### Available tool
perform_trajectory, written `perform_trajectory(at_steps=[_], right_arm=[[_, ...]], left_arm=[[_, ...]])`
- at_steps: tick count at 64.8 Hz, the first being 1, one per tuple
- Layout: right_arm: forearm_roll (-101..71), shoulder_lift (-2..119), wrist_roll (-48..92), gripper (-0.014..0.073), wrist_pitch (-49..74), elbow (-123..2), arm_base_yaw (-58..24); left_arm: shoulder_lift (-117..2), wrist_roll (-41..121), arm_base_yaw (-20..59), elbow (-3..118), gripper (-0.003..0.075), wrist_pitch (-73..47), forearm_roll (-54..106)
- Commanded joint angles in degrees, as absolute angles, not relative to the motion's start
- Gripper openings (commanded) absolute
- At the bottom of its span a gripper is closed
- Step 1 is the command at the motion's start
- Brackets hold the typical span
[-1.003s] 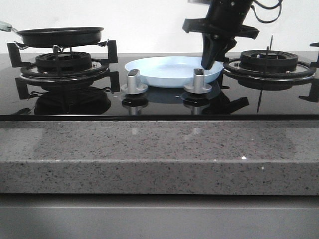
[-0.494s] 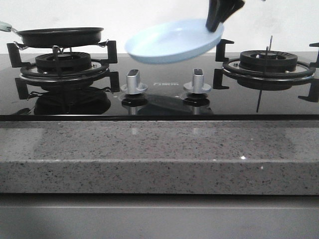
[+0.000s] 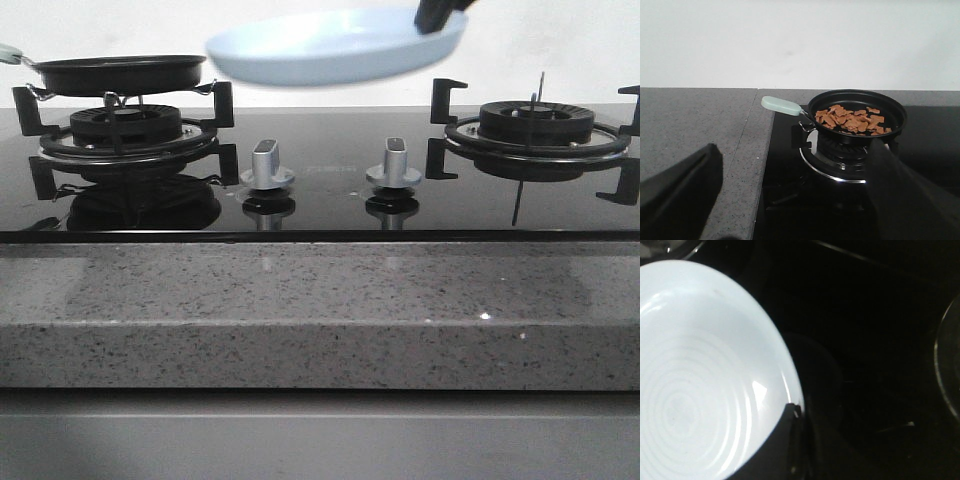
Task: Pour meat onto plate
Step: 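Lift the plate with the right gripper and hold it beside the pan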
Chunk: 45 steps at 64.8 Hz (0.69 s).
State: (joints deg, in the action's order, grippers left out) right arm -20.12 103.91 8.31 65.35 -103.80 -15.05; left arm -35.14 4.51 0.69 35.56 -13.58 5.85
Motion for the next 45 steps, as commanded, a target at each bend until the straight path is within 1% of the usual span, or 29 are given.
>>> perform_trajectory(at_steps=[1, 9, 16, 25, 35, 45], right_arm=[[-22.6, 95.6, 9.5, -0.0059, 54.4, -95.3, -16.1], [-23.1, 91.0, 9.7, -0.0059, 44.8, -84.8, -17.3], [-23.2, 89.2, 9.7, -0.0059, 40.3, -80.4, -17.6], [-23.2, 89.1, 9.7, -0.0059, 40.1, -79.6, -17.6], [-23.2, 89.1, 9.7, -0.0059, 40.4, -79.6, -17.6], [-23.2, 89.1, 9.7, -0.0059, 40.4, -79.6, -17.6]], left_arm=[[-35.6, 3.9, 1.0, 37.2, 0.0564, -8.8, 6.1], [-35.6, 3.9, 1.0, 37.2, 0.0564, -8.8, 6.1], [-35.6, 3.9, 1.0, 37.2, 0.0564, -8.8, 6.1], [-35.6, 3.9, 1.0, 37.2, 0.0564, -8.9, 6.6], [-35.8, 3.9, 1.0, 37.3, 0.0564, -11.4, 13.4], [-42.1, 3.9, 0.8, 40.7, 0.0566, -16.0, 19.1]])
